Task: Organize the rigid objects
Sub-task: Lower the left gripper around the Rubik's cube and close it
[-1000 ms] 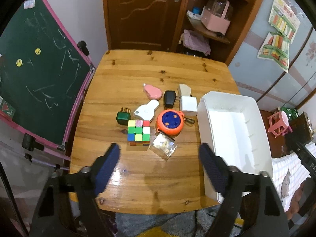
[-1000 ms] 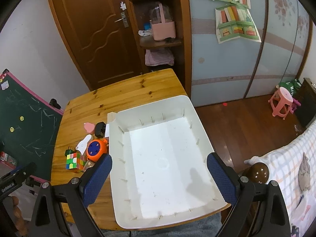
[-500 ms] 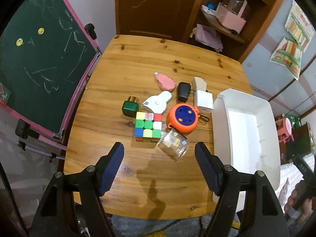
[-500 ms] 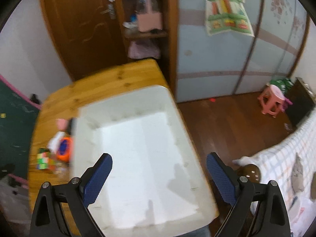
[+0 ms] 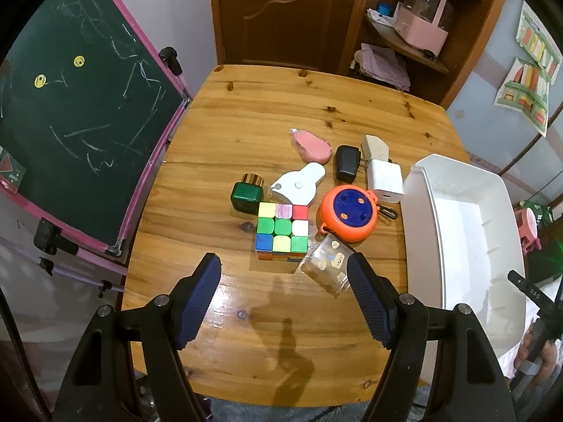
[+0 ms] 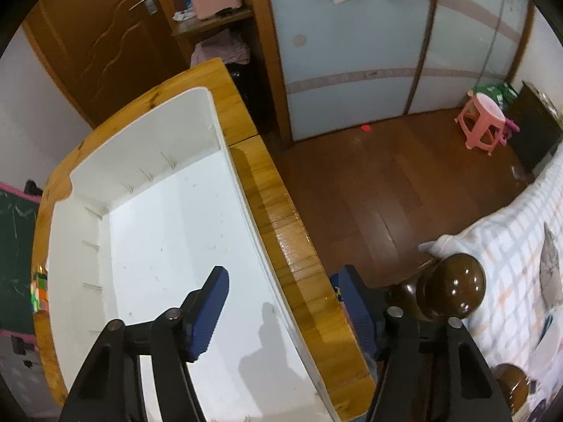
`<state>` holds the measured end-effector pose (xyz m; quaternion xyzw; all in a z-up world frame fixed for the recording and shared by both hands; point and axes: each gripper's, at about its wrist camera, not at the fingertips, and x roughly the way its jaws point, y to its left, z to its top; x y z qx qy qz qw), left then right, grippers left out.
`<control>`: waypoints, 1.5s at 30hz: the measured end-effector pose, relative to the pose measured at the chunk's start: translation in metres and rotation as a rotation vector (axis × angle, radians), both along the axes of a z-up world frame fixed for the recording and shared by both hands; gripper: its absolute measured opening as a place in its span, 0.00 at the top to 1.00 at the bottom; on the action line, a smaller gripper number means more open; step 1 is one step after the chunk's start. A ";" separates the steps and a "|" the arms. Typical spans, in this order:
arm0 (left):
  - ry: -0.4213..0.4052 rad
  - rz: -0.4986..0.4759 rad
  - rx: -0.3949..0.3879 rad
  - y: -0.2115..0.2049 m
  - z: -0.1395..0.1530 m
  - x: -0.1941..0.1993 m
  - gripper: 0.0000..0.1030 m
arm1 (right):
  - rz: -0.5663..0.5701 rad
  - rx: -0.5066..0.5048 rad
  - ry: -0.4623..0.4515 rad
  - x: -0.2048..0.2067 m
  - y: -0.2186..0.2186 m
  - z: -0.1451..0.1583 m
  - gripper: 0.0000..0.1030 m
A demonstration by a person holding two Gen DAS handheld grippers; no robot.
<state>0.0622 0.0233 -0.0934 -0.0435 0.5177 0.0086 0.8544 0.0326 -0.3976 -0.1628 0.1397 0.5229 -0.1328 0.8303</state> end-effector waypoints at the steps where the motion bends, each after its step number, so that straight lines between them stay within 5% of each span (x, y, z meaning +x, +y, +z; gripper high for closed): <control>1: 0.000 0.000 -0.005 0.000 -0.001 0.001 0.25 | 0.010 -0.011 0.006 0.002 0.002 -0.002 0.38; 8: -0.021 0.018 -0.034 0.004 -0.009 0.005 0.25 | 0.053 -0.043 0.042 0.009 0.007 -0.014 0.50; 14: -0.026 0.024 -0.032 0.005 -0.014 0.007 0.25 | 0.078 -0.041 0.057 0.012 0.007 -0.023 0.67; 16: -0.027 0.017 -0.012 0.002 -0.016 0.008 0.25 | 0.089 -0.015 0.063 0.014 0.006 -0.026 0.82; 19: -0.030 0.003 0.002 -0.002 -0.017 0.008 0.25 | 0.100 -0.022 0.055 0.014 0.009 -0.026 0.87; 35: -0.050 0.124 0.096 0.047 -0.030 0.025 0.25 | 0.082 -0.003 0.032 0.013 0.008 -0.027 0.88; 40: -0.040 0.168 0.065 0.068 -0.037 0.028 0.25 | 0.083 -0.006 0.032 0.012 0.008 -0.027 0.88; 45: -0.038 0.110 0.039 0.061 -0.043 0.030 0.14 | 0.083 -0.008 0.031 0.013 0.008 -0.027 0.87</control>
